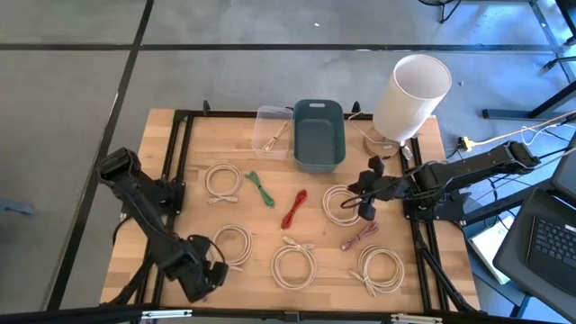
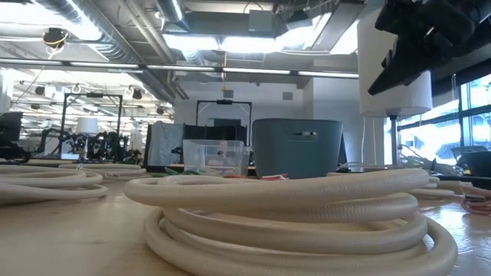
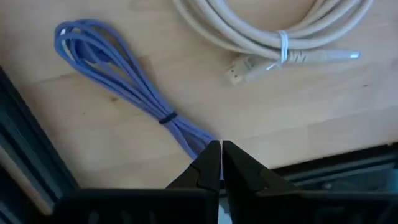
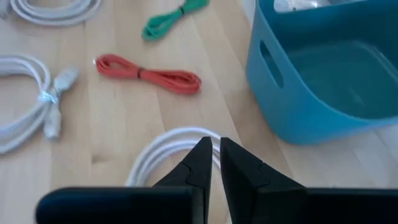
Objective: Pick and place USB-C Cables
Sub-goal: Put the purple USB cable into the transparent bin
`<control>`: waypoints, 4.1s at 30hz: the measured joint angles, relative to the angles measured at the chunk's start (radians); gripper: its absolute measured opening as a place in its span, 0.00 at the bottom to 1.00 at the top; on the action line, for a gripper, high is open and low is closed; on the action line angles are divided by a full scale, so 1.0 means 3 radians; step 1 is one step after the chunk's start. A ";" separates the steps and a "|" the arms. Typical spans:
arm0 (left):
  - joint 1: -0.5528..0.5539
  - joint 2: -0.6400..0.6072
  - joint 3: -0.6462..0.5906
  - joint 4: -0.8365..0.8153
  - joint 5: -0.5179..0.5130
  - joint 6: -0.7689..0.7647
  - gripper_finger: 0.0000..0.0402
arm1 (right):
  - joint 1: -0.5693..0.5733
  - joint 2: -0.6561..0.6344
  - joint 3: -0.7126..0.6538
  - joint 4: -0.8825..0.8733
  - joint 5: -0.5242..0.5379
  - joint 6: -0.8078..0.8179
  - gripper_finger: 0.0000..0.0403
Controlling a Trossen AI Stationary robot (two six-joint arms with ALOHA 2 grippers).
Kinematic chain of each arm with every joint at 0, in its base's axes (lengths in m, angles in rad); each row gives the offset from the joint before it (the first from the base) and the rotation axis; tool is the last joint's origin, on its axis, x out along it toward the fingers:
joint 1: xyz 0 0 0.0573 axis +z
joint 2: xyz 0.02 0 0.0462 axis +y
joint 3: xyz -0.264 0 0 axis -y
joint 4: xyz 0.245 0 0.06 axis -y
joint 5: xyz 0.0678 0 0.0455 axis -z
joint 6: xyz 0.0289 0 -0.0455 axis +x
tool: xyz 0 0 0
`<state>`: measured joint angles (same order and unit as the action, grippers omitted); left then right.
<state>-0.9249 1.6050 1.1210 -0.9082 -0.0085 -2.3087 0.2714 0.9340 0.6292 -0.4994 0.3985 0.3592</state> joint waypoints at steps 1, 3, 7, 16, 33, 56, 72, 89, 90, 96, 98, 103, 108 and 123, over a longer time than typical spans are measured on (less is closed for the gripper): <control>-0.0019 0.0013 0.0000 -0.0001 -0.0042 -0.0015 0.02 | 0.0000 0.0000 0.0000 0.0008 0.0000 0.0001 0.09; -0.0042 0.0064 0.0000 0.0009 -0.0109 -0.0027 0.02 | 0.0000 0.0000 0.0000 -0.0004 -0.0025 0.0000 0.09; -0.0079 0.0225 0.0000 0.0230 -0.0152 -0.0037 0.02 | 0.0000 0.0014 -0.0043 0.0001 -0.0305 0.0005 0.09; -0.0152 0.0938 0.0370 0.1300 -0.0062 -0.0034 0.01 | 0.0031 0.0037 -0.0602 0.0427 -0.0836 0.0177 0.09; -0.0239 0.0687 0.1278 -0.1320 -0.0143 -0.0040 0.01 | 0.0960 0.0037 -0.0363 0.1312 -0.0868 -0.0004 0.09; -0.0275 0.0620 0.0923 -0.1234 0.0094 0.3531 0.01 | 0.1076 0.0037 -0.0296 0.1415 -0.0654 0.0013 0.09; -0.0489 0.0622 0.0519 -0.0630 -0.0237 0.5076 0.00 | 0.1076 0.0037 -0.0296 0.1618 -0.0221 0.0188 0.09; -0.0486 0.0623 0.0404 -0.0548 -0.0109 0.6615 0.07 | 0.1022 0.0037 -0.0295 0.2111 0.0353 0.0434 0.09; -0.0474 0.0623 0.0404 -0.0549 -0.0143 0.6632 0.10 | 0.1008 0.0037 -0.0295 0.2140 0.0356 0.0433 0.09; -0.0368 0.0623 0.0367 -0.0543 -0.0346 0.6634 0.26 | 0.0944 0.0037 -0.0295 0.2187 0.0355 0.0410 0.09; -0.0343 0.0623 0.0309 -0.0531 -0.0288 0.6583 0.32 | 0.0944 0.0037 -0.0295 0.2185 0.0354 0.0373 0.09; -0.0323 0.0623 0.0224 -0.0524 0.0093 0.6442 0.43 | 0.0944 0.0037 -0.0295 0.2178 0.0326 0.0357 0.09; -0.0341 0.0623 0.0224 -0.0362 0.0071 0.6463 0.47 | 0.0944 0.0037 -0.0295 0.2174 0.0319 0.0337 0.09; -0.0339 0.0620 -0.0258 0.0429 0.0065 0.6506 0.48 | 0.0944 0.0037 -0.0295 0.2162 0.0319 0.0337 0.09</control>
<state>-1.0267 1.7911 1.0434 -0.7796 0.0109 -0.3570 0.5545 0.9451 0.5407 0.1491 0.4942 0.4603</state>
